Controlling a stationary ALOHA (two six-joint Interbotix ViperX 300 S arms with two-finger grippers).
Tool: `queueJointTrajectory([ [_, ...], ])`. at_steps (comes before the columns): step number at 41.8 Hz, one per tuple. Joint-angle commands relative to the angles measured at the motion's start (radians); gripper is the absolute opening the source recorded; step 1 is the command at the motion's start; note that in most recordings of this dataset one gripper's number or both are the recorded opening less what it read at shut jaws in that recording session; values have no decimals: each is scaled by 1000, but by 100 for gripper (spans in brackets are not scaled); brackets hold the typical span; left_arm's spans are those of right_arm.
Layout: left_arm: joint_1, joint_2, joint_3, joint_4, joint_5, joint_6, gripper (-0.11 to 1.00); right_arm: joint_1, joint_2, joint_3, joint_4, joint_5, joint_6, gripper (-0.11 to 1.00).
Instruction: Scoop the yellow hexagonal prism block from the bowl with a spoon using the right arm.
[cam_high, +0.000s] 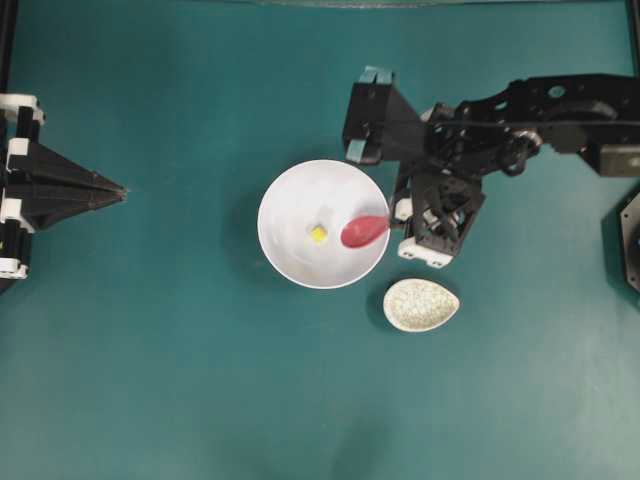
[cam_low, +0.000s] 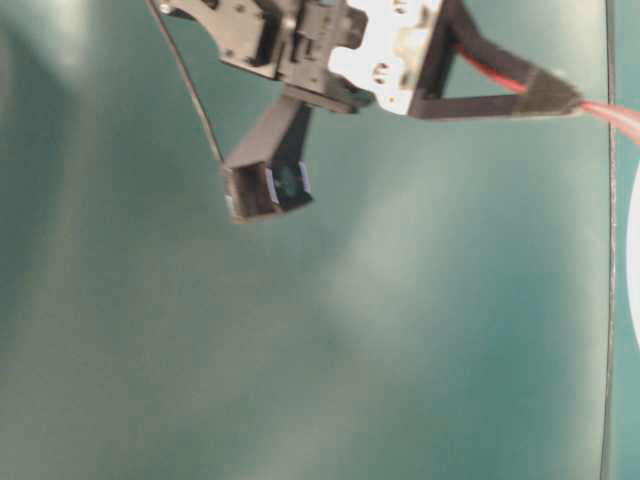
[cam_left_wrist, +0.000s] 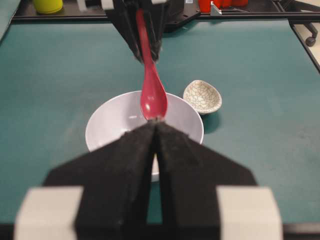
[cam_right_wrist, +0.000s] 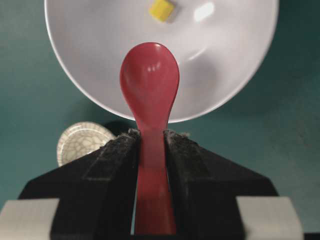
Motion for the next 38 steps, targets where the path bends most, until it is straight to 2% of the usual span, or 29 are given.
queueJointTrajectory([
  [1, 0, 9, -23, 2, -9, 0, 1, 11, 3, -11, 0, -32, 2, 22],
  [21, 0, 6, -25, 2, -9, 0, 1, 12, 74, -8, 0, -98, 0, 22],
  [38, 0, 5, -25, 2, -9, -2, 1, 12, 80, 18, 0, -173, 0, 22],
])
